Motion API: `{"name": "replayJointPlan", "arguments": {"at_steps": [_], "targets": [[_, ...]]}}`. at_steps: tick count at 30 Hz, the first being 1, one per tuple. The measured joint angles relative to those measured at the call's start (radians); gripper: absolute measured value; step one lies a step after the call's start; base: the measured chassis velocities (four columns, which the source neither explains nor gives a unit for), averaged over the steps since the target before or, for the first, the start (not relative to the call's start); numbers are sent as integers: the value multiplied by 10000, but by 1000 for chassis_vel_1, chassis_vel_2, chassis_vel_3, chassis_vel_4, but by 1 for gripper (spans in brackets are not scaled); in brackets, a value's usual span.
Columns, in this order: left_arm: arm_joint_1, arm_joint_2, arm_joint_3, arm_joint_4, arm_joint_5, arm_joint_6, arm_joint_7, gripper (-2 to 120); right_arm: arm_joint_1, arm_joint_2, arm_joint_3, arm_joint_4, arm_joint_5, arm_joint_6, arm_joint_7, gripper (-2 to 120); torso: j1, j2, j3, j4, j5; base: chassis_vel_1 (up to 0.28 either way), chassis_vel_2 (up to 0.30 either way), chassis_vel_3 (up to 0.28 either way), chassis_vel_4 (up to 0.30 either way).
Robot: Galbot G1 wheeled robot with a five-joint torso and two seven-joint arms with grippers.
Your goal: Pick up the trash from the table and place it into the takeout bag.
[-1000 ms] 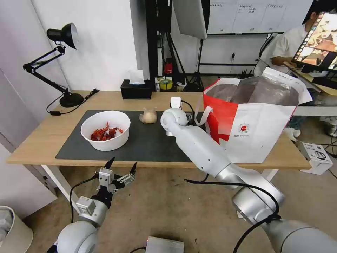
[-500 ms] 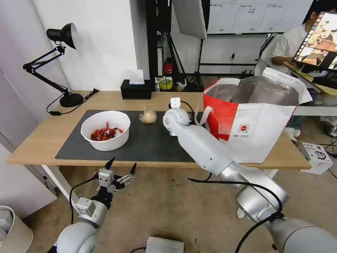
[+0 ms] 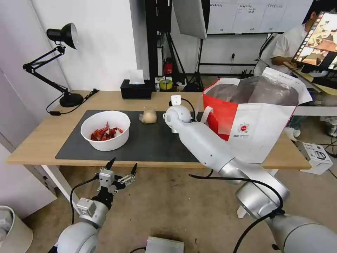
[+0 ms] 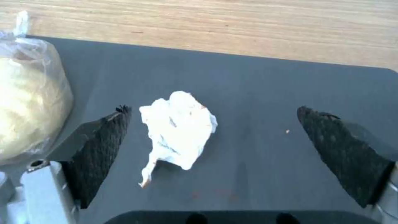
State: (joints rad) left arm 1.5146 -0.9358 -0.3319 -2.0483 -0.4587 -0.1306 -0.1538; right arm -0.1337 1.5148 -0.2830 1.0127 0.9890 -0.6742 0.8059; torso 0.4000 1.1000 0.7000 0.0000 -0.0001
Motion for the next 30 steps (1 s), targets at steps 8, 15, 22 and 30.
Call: {"name": "replayJointPlan", "arguments": {"at_steps": [8, 15, 22, 30], "targets": [[23, -2, 34, -39, 27, 0, -2, 100, 178, -33, -5, -253, -29, 35, -498, 100, 0, 0, 0, 0, 1, 0, 0, 0, 0], [37, 19, 43, -80, 33, 0, -6, 100, 247, -54, 46, -507, -32, 69, -944, 100, 0, 0, 0, 0, 1, 0, 0, 0, 0], [53, 3, 112, -81, 68, 0, -8, 100, 275, 20, 248, -1004, -198, 172, -1879, 100, 0, 0, 0, 0, 1, 0, 0, 0, 0], [62, -17, 160, -74, 89, 0, -8, 100, 325, 31, 412, -1333, -347, 337, -2510, 100, 1, 0, 0, -1, 1, 0, 0, 0, 0]]}}
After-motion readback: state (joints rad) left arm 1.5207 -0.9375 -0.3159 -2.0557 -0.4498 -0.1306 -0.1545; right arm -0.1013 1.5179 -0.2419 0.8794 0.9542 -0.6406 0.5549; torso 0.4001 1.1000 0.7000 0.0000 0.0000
